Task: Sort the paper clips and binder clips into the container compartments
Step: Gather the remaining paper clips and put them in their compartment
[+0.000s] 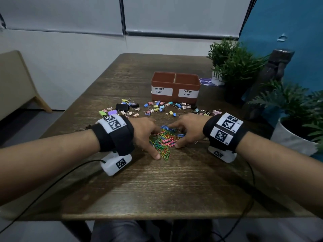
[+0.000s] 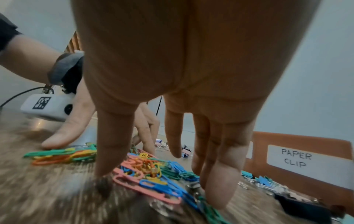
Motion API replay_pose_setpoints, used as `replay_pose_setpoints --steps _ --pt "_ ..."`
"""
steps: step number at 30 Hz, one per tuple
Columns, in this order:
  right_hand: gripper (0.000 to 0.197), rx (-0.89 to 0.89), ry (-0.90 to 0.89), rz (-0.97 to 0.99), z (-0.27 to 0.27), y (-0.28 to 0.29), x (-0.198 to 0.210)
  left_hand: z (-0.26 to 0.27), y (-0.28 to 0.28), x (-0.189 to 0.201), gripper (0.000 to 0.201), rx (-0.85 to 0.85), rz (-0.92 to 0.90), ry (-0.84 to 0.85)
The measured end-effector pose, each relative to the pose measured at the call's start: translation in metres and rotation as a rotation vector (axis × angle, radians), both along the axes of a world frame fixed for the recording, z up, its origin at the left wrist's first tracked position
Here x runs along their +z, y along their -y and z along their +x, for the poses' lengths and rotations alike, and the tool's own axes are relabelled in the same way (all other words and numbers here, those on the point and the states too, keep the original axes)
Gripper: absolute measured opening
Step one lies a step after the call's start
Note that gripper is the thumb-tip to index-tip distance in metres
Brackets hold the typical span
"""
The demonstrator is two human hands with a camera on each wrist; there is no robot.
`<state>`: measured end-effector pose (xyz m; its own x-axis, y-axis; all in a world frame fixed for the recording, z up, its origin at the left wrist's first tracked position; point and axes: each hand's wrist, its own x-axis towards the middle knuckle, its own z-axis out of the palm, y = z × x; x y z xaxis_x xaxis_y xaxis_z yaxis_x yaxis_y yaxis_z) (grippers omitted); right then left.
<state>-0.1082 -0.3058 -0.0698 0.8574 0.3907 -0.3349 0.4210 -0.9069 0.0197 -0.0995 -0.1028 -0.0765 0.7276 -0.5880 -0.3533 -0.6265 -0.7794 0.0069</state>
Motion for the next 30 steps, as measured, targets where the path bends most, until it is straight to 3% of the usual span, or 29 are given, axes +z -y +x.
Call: replay_pose_setpoints --steps 4,10,13,19,22,27,30 --pt "0.058 0.064 0.024 -0.012 0.004 -0.012 -0.006 0.009 0.008 0.0 0.063 -0.015 -0.049 0.033" --pt "0.027 0.022 0.103 0.096 0.014 -0.013 -0.012 0.02 0.009 -0.004 0.029 0.007 -0.188 0.061" --pt "0.001 0.019 0.15 0.095 0.018 -0.013 -0.014 0.024 0.008 -0.007 0.018 -0.009 -0.196 0.114" --pt "0.018 0.005 0.143 0.211 0.021 0.003 -0.012 0.031 0.001 0.0 0.012 0.002 -0.277 0.177" --pt "0.012 -0.013 0.181 0.238 0.02 0.008 -0.002 0.036 -0.005 0.008 0.016 0.029 -0.318 0.208" --pt "0.006 -0.147 0.194 0.366 0.036 0.023 0.024 0.049 -0.013 0.017 0.022 0.061 -0.355 0.247" --pt "0.014 -0.268 0.314 0.457 0.062 0.035 0.038 0.056 -0.014 0.023 0.021 0.07 -0.387 0.251"
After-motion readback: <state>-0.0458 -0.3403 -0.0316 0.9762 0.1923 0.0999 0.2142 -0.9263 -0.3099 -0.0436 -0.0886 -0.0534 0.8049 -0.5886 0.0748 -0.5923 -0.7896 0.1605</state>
